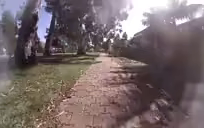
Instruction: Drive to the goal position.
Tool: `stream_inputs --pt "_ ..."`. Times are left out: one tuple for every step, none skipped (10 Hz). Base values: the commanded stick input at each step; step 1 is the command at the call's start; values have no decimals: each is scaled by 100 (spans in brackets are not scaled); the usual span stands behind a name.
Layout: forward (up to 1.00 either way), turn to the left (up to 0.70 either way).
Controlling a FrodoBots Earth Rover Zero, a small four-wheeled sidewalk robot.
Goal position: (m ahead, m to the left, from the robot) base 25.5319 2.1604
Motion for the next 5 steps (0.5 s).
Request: stream_inputs --pt "70 0" --pt "70 0" --pt "70 0" --pt "70 18" --pt "70 25"
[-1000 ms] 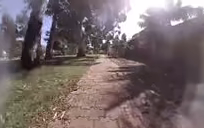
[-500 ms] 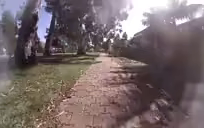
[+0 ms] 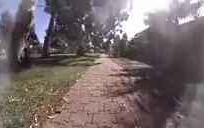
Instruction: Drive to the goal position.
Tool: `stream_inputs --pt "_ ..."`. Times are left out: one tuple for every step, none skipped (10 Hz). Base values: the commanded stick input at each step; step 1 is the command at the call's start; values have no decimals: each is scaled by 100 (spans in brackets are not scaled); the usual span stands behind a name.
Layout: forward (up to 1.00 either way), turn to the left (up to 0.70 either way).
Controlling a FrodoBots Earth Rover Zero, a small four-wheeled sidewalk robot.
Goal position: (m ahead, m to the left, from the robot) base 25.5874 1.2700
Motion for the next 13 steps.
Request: stream_inputs --pt "70 33" --pt "70 25" --pt "70 12" --pt "70 0" --pt "70 0" --pt "70 0" --pt "70 -30" --pt "70 -19" --pt "70 -7" --pt "70 0" --pt "70 0" --pt "70 0" --pt "70 0"
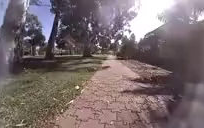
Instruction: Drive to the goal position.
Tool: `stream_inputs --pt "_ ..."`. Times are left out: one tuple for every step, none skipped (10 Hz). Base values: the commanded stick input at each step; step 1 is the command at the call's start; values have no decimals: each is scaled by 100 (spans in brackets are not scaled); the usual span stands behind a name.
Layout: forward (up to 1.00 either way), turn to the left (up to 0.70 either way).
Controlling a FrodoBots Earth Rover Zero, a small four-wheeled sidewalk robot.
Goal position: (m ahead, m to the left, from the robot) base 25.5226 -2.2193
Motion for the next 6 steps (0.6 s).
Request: stream_inputs --pt "70 0" --pt "70 0" --pt "70 0" --pt "70 0" --pt "70 0" --pt "70 -10"
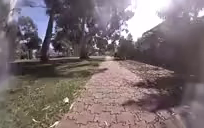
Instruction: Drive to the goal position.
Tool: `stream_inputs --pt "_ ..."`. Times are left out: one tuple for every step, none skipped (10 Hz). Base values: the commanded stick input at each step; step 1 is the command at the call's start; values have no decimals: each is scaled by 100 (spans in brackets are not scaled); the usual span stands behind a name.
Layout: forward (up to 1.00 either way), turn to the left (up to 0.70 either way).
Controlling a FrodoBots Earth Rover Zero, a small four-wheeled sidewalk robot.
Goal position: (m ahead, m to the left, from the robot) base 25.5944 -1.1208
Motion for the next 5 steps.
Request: stream_inputs --pt "70 -19" --pt "70 -29" --pt "70 0" --pt "70 0" --pt "70 0"
